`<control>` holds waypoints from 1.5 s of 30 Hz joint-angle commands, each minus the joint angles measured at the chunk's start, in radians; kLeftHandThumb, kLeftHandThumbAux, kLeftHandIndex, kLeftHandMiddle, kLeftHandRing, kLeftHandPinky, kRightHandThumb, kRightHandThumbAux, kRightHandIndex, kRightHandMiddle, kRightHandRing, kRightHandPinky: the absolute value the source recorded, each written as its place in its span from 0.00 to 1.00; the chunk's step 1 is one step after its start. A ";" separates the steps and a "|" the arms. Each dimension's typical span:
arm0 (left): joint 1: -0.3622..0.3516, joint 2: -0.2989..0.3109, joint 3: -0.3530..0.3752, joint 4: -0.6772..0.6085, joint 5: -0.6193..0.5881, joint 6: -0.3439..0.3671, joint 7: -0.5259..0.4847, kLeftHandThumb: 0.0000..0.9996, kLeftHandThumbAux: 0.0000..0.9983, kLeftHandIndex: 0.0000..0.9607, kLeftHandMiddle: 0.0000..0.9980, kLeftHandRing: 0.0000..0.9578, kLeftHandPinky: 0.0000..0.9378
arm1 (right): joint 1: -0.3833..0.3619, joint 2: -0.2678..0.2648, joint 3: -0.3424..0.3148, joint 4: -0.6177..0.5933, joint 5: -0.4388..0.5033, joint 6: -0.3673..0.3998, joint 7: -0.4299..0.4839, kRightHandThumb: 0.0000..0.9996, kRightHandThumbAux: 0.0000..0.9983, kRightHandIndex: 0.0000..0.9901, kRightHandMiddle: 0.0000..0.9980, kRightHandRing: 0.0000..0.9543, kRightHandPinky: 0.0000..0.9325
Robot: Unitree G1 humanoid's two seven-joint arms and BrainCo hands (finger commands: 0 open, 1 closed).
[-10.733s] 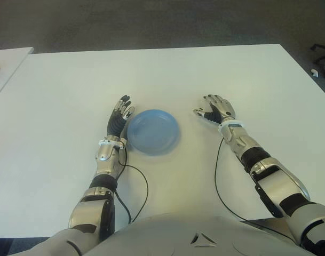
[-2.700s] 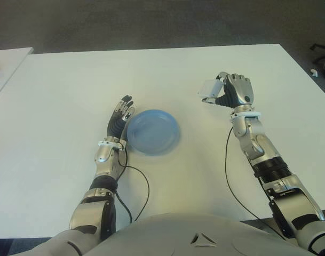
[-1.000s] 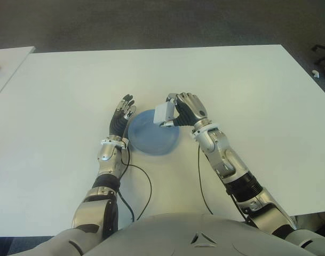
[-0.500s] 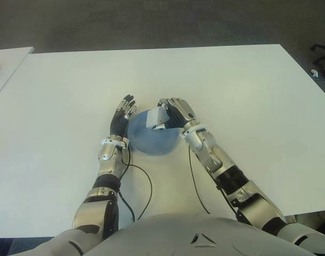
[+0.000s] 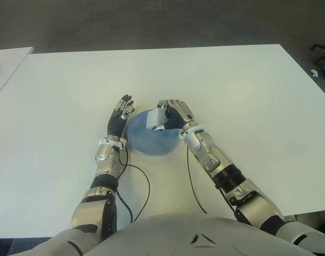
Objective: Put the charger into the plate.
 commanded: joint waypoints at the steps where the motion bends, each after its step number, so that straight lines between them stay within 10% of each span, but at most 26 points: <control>1: 0.053 -0.017 -0.012 0.018 0.017 0.052 0.023 0.02 0.50 0.00 0.03 0.01 0.00 | -0.038 -0.015 0.022 0.069 -0.024 -0.049 -0.049 0.61 0.55 0.31 0.43 0.48 0.49; 4: 0.056 -0.017 -0.013 0.011 0.019 0.059 0.027 0.01 0.50 0.00 0.02 0.00 0.00 | -0.049 -0.031 0.031 0.088 -0.024 -0.072 -0.035 0.48 0.39 0.11 0.15 0.16 0.18; 8: 0.058 -0.017 -0.014 0.006 0.020 0.064 0.027 0.01 0.49 0.00 0.01 0.00 0.00 | -0.051 -0.059 0.032 0.087 0.006 -0.118 0.012 0.41 0.27 0.02 0.03 0.03 0.04; 34: 0.055 -0.017 -0.016 -0.002 0.025 0.068 0.032 0.04 0.52 0.00 0.02 0.00 0.00 | -0.049 -0.133 0.002 0.029 0.032 -0.161 0.078 0.38 0.15 0.00 0.00 0.00 0.00; 45: 0.044 -0.012 -0.019 0.017 0.042 0.064 0.062 0.04 0.52 0.00 0.01 0.00 0.00 | -0.032 -0.142 -0.056 0.015 0.025 -0.161 -0.027 0.40 0.14 0.00 0.00 0.00 0.00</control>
